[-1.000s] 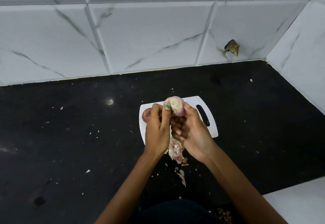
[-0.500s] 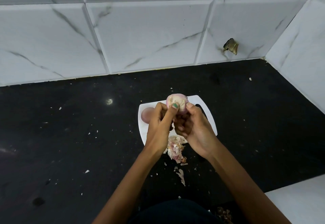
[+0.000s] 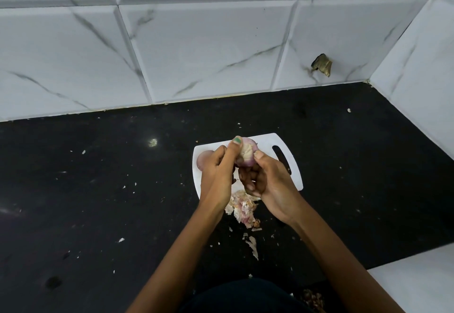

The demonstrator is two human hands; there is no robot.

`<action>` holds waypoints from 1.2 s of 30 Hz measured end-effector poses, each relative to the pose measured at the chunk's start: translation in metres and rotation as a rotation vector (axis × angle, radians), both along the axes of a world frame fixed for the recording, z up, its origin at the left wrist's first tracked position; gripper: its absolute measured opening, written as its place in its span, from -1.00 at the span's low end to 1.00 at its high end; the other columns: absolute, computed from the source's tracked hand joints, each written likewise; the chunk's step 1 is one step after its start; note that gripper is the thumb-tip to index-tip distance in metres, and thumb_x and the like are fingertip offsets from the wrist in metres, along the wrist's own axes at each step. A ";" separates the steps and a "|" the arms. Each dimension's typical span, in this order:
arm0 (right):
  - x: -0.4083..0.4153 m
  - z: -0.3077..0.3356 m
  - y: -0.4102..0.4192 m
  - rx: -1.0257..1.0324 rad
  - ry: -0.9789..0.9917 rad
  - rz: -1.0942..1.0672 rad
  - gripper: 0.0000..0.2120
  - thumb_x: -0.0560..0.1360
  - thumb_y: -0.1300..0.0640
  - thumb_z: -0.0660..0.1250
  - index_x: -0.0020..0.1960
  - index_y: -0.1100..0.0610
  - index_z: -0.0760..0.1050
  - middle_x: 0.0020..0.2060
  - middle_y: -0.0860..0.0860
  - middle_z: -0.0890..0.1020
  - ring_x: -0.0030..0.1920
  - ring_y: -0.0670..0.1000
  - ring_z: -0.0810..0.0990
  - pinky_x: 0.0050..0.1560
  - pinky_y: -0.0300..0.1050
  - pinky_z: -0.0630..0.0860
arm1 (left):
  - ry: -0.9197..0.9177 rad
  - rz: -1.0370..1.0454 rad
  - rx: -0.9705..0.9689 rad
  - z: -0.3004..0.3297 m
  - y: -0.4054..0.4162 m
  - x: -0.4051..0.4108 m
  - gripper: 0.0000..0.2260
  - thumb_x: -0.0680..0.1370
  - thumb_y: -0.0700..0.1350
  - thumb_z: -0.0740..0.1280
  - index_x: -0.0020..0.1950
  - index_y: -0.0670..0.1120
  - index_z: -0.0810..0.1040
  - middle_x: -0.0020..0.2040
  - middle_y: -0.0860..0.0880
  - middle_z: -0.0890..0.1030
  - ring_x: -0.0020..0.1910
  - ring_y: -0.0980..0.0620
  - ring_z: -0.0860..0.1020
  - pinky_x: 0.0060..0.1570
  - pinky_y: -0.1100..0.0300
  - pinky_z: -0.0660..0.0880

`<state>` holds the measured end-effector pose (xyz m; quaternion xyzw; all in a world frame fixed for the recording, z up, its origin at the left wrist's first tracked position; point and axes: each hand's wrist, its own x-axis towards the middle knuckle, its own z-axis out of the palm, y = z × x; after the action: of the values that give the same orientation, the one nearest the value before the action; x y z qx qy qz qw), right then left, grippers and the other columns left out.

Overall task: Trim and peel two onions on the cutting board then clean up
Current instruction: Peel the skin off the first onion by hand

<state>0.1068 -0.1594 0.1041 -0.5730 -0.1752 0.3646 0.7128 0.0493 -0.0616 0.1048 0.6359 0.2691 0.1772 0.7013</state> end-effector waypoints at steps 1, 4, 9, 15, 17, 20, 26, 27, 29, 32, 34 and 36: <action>0.000 -0.001 0.000 -0.011 -0.017 0.005 -0.66 0.48 -0.04 0.15 -0.02 0.23 0.48 -0.41 0.01 0.51 -0.49 -0.10 0.37 -0.51 -0.26 0.20 | 0.006 0.002 -0.005 0.002 0.000 0.000 -0.44 0.56 0.25 0.20 -0.05 -0.28 0.58 -0.33 -0.10 0.48 -0.38 0.10 0.40 -0.27 0.17 0.42; -0.002 -0.004 0.000 -0.017 -0.022 0.012 -0.68 0.48 -0.04 0.16 -0.04 0.22 0.46 -0.39 0.04 0.51 -0.49 -0.10 0.38 -0.53 -0.28 0.24 | 0.055 0.016 0.016 0.000 0.002 0.001 -0.49 0.61 0.19 0.15 -0.05 -0.23 0.62 -0.32 -0.11 0.47 -0.38 0.12 0.39 -0.24 0.17 0.43; -0.003 -0.005 -0.002 0.054 0.182 0.013 -0.65 0.49 -0.07 0.14 0.00 0.22 0.45 -0.40 0.03 0.50 -0.49 -0.10 0.34 -0.50 -0.25 0.20 | 0.115 0.046 0.015 -0.004 0.005 0.002 -0.37 0.64 0.22 0.03 -0.13 -0.35 0.49 -0.41 -0.06 0.37 -0.41 0.09 0.36 -0.17 0.07 0.41; 0.001 -0.010 -0.003 0.072 0.344 0.023 -0.60 0.60 -0.03 -0.03 0.05 0.22 0.46 -0.37 0.06 0.47 -0.47 -0.07 0.33 -0.50 -0.23 0.21 | 0.060 0.006 -0.016 -0.009 0.003 -0.006 -0.65 0.68 0.01 0.11 -0.19 -0.17 0.43 -0.43 0.01 0.36 -0.38 0.10 0.32 -0.20 0.10 0.35; 0.003 -0.010 -0.003 0.062 0.352 0.058 -0.60 0.58 -0.04 0.00 0.07 0.22 0.47 -0.33 0.07 0.48 -0.46 -0.06 0.35 -0.50 -0.23 0.22 | 0.065 -0.008 -0.025 -0.011 0.005 -0.008 -0.67 0.68 -0.01 0.11 -0.19 -0.15 0.43 -0.39 -0.02 0.41 -0.37 0.11 0.36 -0.23 0.16 0.35; 0.006 -0.011 -0.004 0.019 0.315 0.073 -0.61 0.57 -0.11 0.07 0.11 0.17 0.47 -0.31 0.05 0.49 -0.46 -0.08 0.33 -0.50 -0.25 0.19 | 0.066 -0.033 -0.047 -0.013 0.008 -0.010 -0.70 0.68 -0.02 0.12 -0.17 -0.10 0.48 -0.32 -0.02 0.50 -0.34 0.13 0.42 -0.25 0.23 0.38; 0.013 -0.017 -0.003 -0.027 0.305 0.004 -0.57 0.44 -0.10 0.30 0.19 0.15 0.51 -0.17 0.08 0.57 -0.36 -0.08 0.44 -0.39 -0.26 0.33 | 0.096 -0.053 -0.067 -0.017 0.017 -0.012 -0.73 0.67 -0.04 0.16 -0.10 -0.05 0.59 -0.22 0.00 0.60 -0.22 0.08 0.51 -0.11 0.18 0.44; 0.013 -0.017 -0.003 -0.029 0.299 -0.023 -0.56 0.42 -0.05 0.34 0.21 0.16 0.50 -0.12 0.12 0.58 -0.32 -0.06 0.49 -0.34 -0.24 0.36 | 0.101 -0.045 -0.066 -0.018 0.019 -0.012 -0.74 0.66 -0.05 0.17 -0.10 -0.04 0.62 -0.18 0.00 0.62 -0.20 0.07 0.53 -0.08 0.17 0.45; 0.013 -0.019 -0.002 -0.066 0.244 -0.079 -0.57 0.41 0.09 0.39 0.25 0.15 0.45 -0.05 0.15 0.62 -0.26 -0.02 0.58 -0.25 -0.20 0.42 | 0.107 -0.042 -0.035 -0.020 0.024 -0.013 -0.76 0.65 -0.08 0.20 -0.09 -0.01 0.64 -0.13 0.04 0.64 -0.17 0.08 0.57 -0.06 0.17 0.46; 0.009 -0.024 0.002 -0.230 0.056 -0.152 -0.51 0.39 0.22 0.48 0.24 0.06 0.38 0.04 0.10 0.64 -0.15 0.04 0.67 -0.10 -0.13 0.51 | 0.097 -0.042 -0.012 -0.023 0.028 -0.014 -0.79 0.63 -0.14 0.24 -0.08 -0.05 0.65 -0.08 -0.03 0.66 -0.18 0.09 0.61 -0.10 0.22 0.48; 0.006 -0.029 0.005 -0.346 -0.113 -0.168 -0.48 0.35 0.17 0.53 0.21 -0.01 0.38 0.07 0.04 0.60 -0.04 0.02 0.66 -0.01 -0.10 0.57 | 0.093 -0.030 -0.025 -0.027 0.029 -0.015 -0.80 0.63 -0.16 0.24 -0.08 -0.05 0.65 -0.14 0.00 0.68 -0.23 0.13 0.63 -0.18 0.31 0.50; 0.004 -0.036 0.011 -0.406 -0.262 -0.154 -0.48 0.32 0.13 0.56 0.19 -0.02 0.40 0.09 -0.03 0.58 0.01 -0.02 0.63 0.01 -0.09 0.60 | 0.107 -0.013 -0.052 -0.033 0.031 -0.018 -0.80 0.63 -0.17 0.24 -0.07 -0.03 0.64 -0.20 0.06 0.68 -0.26 0.17 0.64 -0.18 0.32 0.52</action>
<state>0.1109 -0.1488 0.0682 -0.7583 -0.1453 0.2597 0.5800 0.0313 -0.0310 0.0718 0.6276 0.3068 0.1312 0.7034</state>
